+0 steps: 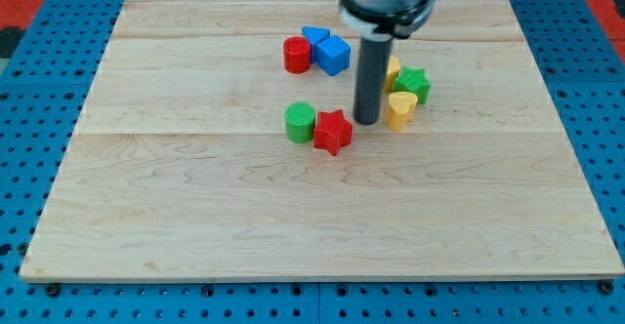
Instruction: Separate the red star and green circle from each other
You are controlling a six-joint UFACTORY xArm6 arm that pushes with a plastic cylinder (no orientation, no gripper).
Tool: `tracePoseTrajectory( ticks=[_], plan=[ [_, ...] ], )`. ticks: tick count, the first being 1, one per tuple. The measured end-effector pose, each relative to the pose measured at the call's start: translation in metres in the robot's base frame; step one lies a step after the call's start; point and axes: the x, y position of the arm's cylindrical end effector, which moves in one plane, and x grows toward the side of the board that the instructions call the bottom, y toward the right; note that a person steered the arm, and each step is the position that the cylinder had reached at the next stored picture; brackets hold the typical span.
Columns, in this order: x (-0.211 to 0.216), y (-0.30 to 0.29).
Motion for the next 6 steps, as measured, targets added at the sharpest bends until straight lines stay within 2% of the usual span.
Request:
tracePoseTrajectory(
  ticks=[1, 3, 4, 5, 6],
  plan=[
    [0.021, -0.023],
    [0.051, -0.181],
    [0.075, -0.239],
    [0.073, -0.185],
    [0.065, -0.049]
  ],
)
